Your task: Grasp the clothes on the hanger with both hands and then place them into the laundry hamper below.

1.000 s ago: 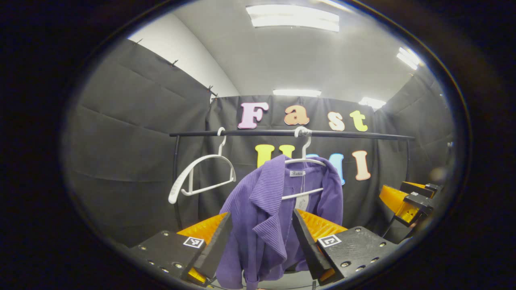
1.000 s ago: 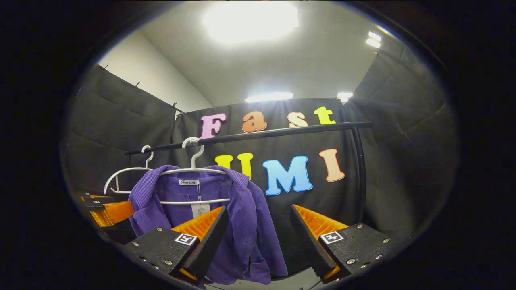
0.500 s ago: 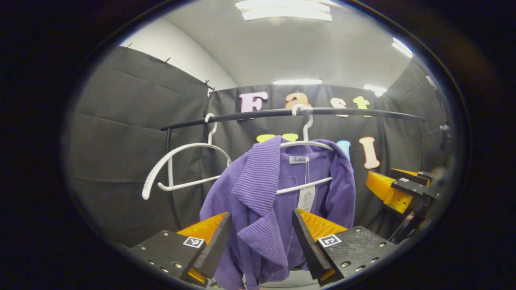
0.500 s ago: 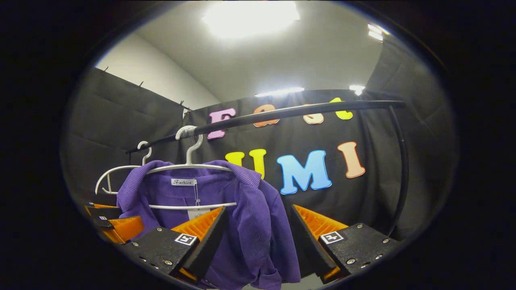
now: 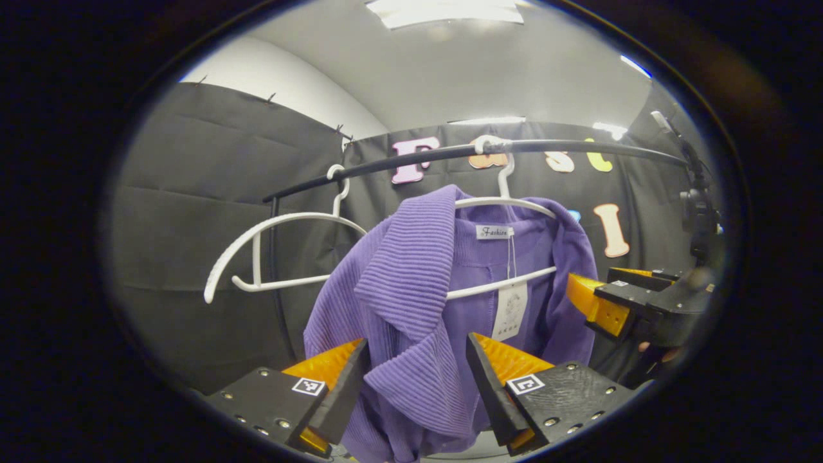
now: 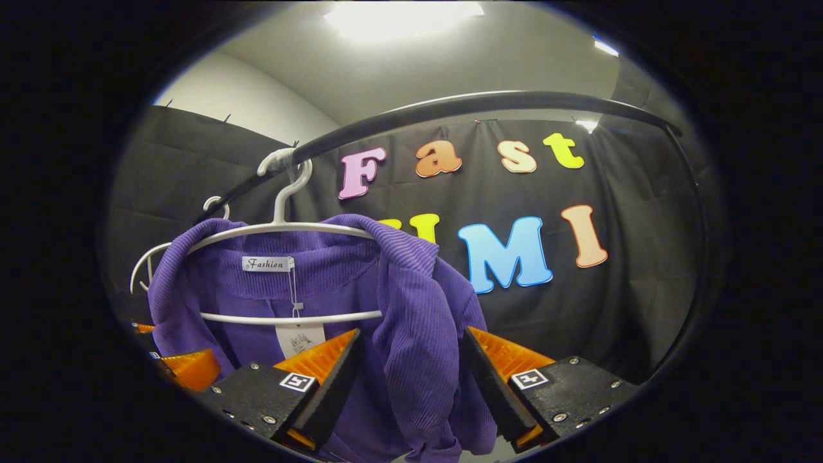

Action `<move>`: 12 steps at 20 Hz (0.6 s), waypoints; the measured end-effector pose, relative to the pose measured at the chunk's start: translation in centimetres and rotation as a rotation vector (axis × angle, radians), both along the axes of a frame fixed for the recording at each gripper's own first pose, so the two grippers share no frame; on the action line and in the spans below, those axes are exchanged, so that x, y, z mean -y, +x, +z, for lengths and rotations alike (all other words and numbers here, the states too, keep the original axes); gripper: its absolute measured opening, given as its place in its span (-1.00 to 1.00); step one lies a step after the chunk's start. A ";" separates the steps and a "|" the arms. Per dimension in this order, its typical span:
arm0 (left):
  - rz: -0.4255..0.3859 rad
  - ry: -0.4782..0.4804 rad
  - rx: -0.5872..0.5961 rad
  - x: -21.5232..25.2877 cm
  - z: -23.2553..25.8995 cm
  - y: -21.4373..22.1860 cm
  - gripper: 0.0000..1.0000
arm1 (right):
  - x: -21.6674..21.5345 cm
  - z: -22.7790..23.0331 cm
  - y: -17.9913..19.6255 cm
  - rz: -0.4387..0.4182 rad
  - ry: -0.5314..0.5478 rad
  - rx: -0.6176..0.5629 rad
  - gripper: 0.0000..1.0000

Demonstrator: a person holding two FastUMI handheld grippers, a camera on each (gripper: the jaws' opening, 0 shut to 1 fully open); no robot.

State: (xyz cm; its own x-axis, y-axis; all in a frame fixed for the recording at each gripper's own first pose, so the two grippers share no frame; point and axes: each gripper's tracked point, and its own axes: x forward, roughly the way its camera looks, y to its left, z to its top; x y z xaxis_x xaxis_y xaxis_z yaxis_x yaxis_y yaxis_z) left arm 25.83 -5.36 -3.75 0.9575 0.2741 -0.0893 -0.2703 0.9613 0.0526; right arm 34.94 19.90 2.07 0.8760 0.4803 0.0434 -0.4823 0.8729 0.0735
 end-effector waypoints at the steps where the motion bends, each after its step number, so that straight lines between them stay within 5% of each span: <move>1: 0.003 -0.001 -0.003 -0.1 -0.2 0.3 0.72 | -0.2 -0.4 0.5 -0.006 -0.012 -0.003 0.89; 4: 0.020 0.016 -0.008 -0.3 -0.5 0.6 0.84 | -0.3 -1.5 1.7 -0.043 -0.049 -0.010 0.83; 5: 0.023 0.021 -0.009 -0.3 -0.5 0.7 0.62 | -0.5 -1.8 2.0 -0.044 -0.053 -0.011 0.77; 8: 0.048 0.040 -0.021 -0.4 -0.9 0.7 0.83 | -1.1 -2.3 2.5 -0.028 -0.058 -0.024 0.57; 9: 0.054 0.046 -0.024 -0.4 -1.0 0.7 0.56 | -1.5 -2.5 2.5 -0.015 -0.058 -0.026 0.40; 10: 0.058 0.048 -0.024 -0.5 -1.1 0.7 0.70 | -1.6 -2.5 2.6 -0.005 -0.060 -0.027 0.31; 12: 0.084 0.056 -0.009 -0.9 -0.8 0.4 0.47 | -1.6 -2.6 2.8 -0.002 -0.068 -0.024 0.00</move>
State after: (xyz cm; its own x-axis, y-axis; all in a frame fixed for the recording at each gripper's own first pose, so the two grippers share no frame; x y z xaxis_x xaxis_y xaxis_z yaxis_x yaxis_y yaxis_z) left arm 26.26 -4.42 -4.51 0.9304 0.3578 -0.0796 -0.3488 0.9309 0.1084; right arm 37.75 21.51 -0.52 0.8772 0.4800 -0.0109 -0.4797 0.8771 0.0255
